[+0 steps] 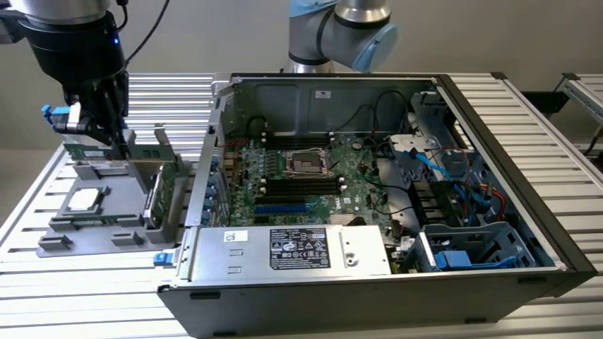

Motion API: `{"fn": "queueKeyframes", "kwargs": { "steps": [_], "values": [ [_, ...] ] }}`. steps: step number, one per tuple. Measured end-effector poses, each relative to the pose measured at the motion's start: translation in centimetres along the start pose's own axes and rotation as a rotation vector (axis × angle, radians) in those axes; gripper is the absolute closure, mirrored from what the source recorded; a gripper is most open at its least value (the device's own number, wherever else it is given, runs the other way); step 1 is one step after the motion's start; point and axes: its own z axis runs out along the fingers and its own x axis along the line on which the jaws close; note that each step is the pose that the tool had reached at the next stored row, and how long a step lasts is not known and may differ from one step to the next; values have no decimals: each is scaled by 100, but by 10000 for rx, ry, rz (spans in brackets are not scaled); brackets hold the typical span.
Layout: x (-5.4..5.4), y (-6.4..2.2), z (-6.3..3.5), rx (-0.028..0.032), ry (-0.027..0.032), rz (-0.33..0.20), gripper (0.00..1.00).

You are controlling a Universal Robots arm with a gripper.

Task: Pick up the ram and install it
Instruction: 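Pick up the ram and move it above insertion slot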

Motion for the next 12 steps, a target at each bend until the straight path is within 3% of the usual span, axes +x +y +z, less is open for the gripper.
{"fn": "queueKeyframes", "kwargs": {
  "steps": [12],
  "values": [
    [-60,-173,-109,-75,1,-3,84]
  ]
}}
